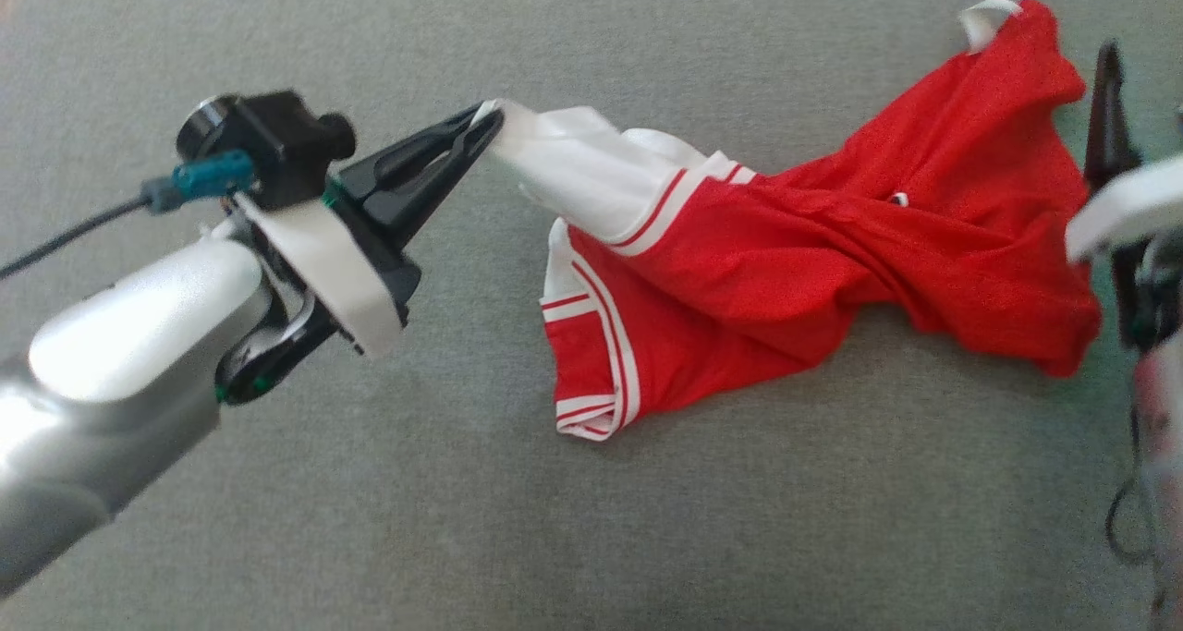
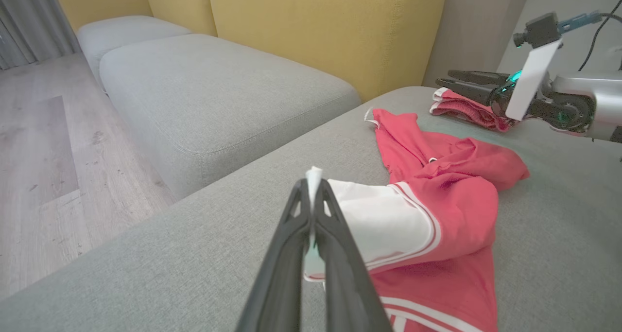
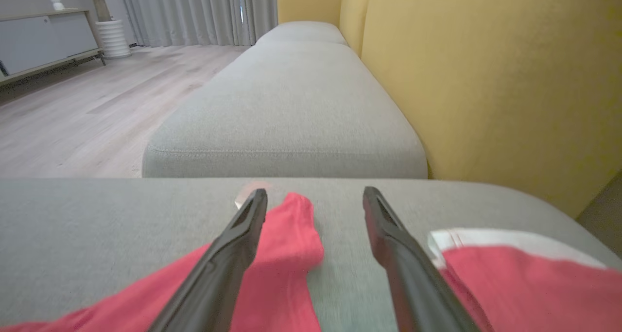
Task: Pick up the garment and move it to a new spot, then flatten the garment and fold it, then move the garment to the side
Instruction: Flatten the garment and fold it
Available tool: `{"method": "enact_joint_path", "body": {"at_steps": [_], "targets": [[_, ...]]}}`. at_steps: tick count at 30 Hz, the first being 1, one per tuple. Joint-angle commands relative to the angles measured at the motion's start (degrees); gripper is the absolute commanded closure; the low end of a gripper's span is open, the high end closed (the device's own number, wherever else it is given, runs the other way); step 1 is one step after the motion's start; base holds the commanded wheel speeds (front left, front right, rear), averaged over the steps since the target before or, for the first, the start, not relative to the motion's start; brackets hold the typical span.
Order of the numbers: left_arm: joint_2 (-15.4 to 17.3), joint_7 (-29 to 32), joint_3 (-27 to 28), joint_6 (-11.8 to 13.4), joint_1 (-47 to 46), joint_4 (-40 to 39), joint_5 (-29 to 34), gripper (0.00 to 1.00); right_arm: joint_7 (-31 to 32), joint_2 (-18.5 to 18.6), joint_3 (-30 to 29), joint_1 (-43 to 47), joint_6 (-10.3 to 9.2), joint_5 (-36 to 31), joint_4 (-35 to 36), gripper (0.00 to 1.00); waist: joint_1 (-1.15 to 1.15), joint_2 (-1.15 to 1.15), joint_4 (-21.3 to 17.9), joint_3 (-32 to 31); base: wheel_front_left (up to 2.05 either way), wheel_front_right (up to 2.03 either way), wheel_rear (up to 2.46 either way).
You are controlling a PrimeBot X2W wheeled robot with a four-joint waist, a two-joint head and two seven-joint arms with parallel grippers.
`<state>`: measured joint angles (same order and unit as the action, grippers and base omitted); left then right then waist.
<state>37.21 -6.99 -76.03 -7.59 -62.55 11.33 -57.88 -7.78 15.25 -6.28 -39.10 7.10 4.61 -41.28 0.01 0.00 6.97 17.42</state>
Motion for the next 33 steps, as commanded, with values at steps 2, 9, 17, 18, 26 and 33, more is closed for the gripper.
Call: {"method": "enact_joint_path", "body": {"at_steps": [2,9,17,18,26,33], "targets": [[2.40,-1.69,2.68,0.10,-0.21,0.44,0.40,1.00,-1.16,-0.27,0.70,6.19,0.39,3.14,3.59,0.00,-0.01,0.00,-1.63,-1.43,0.00,0.00,0.00],[5.28,-4.64,3.33,1.65,2.43,1.33,0.76,1.00,4.19,-2.13,-2.09,25.67,0.39,12.64,18.90,0.00,-0.01,0.00,-4.89,-2.42,0.00,0.00,0.00],[8.58,-5.41,4.31,3.67,3.80,-0.18,0.36,1.00,13.12,-6.82,-3.18,39.33,0.39,21.18,37.12,0.00,-0.01,0.00,-6.32,-1.96,0.00,0.00,0.00],[8.69,-5.27,4.27,3.78,3.89,-0.24,0.46,1.00,13.66,-7.16,-2.89,39.49,0.39,22.33,38.10,0.00,-0.01,0.00,-6.21,-1.97,0.00,0.00,0.00],[8.51,-4.94,4.12,3.88,3.96,0.34,0.88,1.00,16.21,-6.83,-0.98,36.66,0.39,24.12,36.68,0.00,-0.01,0.00,-4.69,-2.26,0.00,0.00,0.00],[7.79,-5.09,4.08,3.71,3.68,1.23,1.19,1.00,16.74,-6.77,-0.65,34.28,0.39,26.07,32.22,0.00,-0.01,0.00,-3.38,-2.23,0.00,0.00,0.00]]}}
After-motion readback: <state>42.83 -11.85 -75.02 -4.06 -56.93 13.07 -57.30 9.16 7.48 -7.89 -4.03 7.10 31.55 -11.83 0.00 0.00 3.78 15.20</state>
